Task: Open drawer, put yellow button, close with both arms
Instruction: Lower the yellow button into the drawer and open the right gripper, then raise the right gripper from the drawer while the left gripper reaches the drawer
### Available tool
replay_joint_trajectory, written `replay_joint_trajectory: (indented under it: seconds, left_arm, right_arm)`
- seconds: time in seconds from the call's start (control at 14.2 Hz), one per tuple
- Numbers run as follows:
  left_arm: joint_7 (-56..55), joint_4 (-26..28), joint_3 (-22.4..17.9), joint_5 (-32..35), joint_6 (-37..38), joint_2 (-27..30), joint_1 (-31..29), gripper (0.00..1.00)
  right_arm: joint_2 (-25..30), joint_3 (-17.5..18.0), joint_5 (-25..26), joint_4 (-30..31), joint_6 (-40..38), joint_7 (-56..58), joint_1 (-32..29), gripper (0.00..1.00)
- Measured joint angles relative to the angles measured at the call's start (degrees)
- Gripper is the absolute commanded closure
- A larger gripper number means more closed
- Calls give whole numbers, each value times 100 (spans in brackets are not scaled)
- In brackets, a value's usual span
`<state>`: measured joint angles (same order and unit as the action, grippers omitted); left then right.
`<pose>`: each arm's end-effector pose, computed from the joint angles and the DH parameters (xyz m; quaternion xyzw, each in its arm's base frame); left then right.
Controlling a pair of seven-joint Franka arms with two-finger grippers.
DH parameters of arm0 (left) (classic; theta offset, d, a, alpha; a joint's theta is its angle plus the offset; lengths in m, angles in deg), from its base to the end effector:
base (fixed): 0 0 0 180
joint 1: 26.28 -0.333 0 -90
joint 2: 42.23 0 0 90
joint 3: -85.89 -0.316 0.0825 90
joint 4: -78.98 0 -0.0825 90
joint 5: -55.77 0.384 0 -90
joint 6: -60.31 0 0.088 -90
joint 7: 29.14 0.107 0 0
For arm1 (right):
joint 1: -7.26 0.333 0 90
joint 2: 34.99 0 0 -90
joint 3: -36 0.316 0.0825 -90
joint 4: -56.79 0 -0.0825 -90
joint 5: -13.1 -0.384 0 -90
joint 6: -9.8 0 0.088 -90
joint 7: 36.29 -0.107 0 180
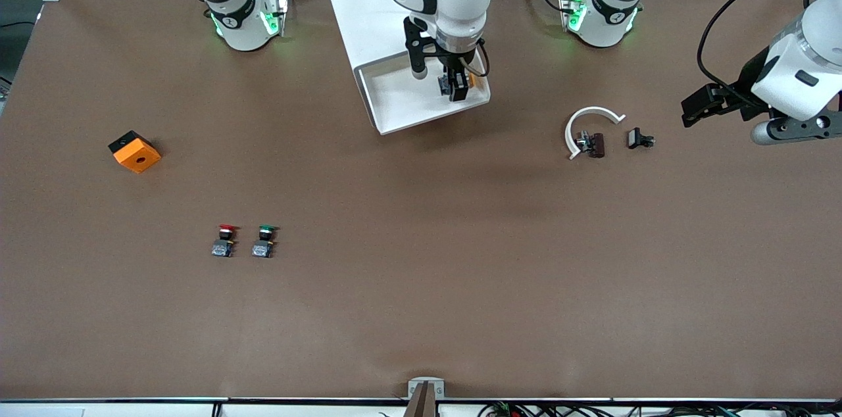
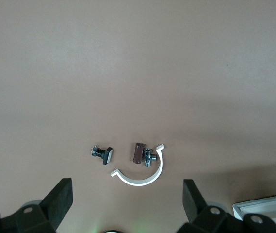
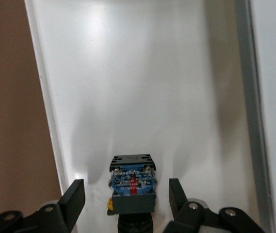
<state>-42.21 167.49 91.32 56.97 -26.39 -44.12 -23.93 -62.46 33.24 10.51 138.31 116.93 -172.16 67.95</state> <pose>0.5536 -0.0724 0.6136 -0.9984 -0.0464 0.0301 0.0146 0.3604 0.5924 0.4189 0.7745 -0.6323 -0.0084 0.0171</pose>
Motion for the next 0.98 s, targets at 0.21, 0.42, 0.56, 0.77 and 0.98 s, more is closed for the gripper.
replay_joint_trajectory:
  seconds: [0.21,0.42,0.56,0.77,0.98]
  left_arm:
    - [0,13,1,3,0,0,2,0]
    - [0,55,36,3,-9,-62,55,0]
    - [-22,70,120,3,-131,-190,83,0]
    - [-228,94,339,3,-258,-443,157,0]
    - [-309,106,474,2,-430,-764,328,0]
  right_arm:
    - [8,-27,-45,-377,-525,1229,-156,0]
    - [36,-48,-176,-626,-1028,3119,-446,0]
    - [83,-68,-314,-690,-1145,4208,-777,0]
    - [199,-98,-345,-706,-1493,5674,-1380,0]
    - [377,-125,-346,-722,-1755,7149,-2094,0]
